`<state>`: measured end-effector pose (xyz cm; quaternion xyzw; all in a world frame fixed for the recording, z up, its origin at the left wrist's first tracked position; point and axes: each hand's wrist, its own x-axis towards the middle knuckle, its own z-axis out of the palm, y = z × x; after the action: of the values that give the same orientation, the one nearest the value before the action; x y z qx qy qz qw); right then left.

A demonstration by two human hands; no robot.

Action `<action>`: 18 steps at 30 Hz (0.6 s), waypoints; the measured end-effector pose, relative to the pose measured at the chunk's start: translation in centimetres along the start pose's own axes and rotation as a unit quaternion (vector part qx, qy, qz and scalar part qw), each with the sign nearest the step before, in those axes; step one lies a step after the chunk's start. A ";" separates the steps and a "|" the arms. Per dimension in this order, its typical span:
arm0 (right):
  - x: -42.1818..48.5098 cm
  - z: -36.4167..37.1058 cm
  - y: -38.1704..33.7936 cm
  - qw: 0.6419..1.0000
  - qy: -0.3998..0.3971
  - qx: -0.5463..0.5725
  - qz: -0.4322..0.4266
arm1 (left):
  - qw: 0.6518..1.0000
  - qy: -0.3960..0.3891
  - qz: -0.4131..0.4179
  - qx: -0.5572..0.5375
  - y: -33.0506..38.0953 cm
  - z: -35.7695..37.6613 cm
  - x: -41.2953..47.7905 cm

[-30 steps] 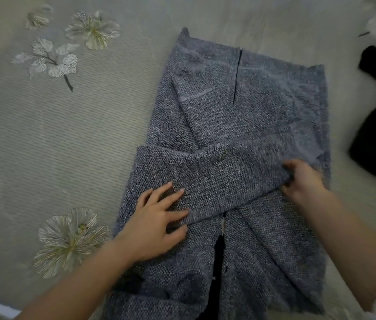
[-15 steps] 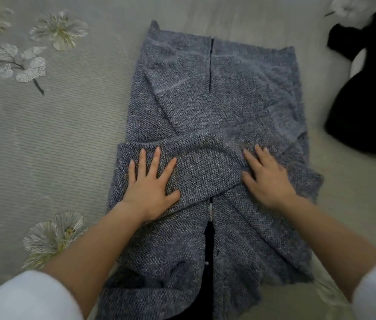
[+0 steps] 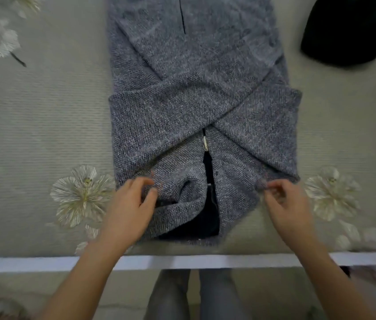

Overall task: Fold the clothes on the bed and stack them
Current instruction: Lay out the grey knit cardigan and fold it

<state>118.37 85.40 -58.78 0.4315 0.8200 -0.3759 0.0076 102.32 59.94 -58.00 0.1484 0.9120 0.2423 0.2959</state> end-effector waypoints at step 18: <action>1.5 -0.3 -0.2 0.861 -0.257 0.386 0.207 | 0.898 -0.401 -0.083 -0.163 3.4 -1.2 0.4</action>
<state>117.39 86.62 -58.92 0.4481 0.4700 -0.7496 0.1282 101.69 62.49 -55.53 0.1068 0.6730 0.2817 0.6755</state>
